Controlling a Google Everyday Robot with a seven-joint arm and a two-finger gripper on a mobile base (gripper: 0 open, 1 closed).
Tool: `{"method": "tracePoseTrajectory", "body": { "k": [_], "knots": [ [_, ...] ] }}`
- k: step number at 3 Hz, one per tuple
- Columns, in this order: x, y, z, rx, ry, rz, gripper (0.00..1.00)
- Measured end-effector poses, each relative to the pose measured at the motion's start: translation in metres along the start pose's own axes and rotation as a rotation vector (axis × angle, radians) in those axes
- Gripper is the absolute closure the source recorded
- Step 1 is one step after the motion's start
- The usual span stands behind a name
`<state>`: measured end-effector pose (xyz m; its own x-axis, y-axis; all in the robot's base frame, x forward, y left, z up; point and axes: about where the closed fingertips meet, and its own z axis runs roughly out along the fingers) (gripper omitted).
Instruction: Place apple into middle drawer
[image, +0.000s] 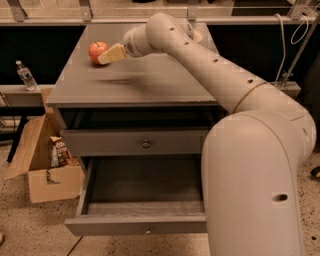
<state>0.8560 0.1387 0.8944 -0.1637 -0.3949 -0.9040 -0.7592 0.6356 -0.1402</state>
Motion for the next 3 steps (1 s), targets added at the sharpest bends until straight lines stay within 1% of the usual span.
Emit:
{"method": "tracePoseTrajectory", "body": {
  "k": [1, 2, 3],
  "knots": [
    [0.000, 0.001, 0.003, 0.000, -0.001, 0.004, 0.00],
    [0.000, 0.006, 0.025, -0.001, -0.007, 0.036, 0.00],
    [-0.006, 0.020, 0.057, -0.023, -0.024, 0.074, 0.00]
  ]
}}
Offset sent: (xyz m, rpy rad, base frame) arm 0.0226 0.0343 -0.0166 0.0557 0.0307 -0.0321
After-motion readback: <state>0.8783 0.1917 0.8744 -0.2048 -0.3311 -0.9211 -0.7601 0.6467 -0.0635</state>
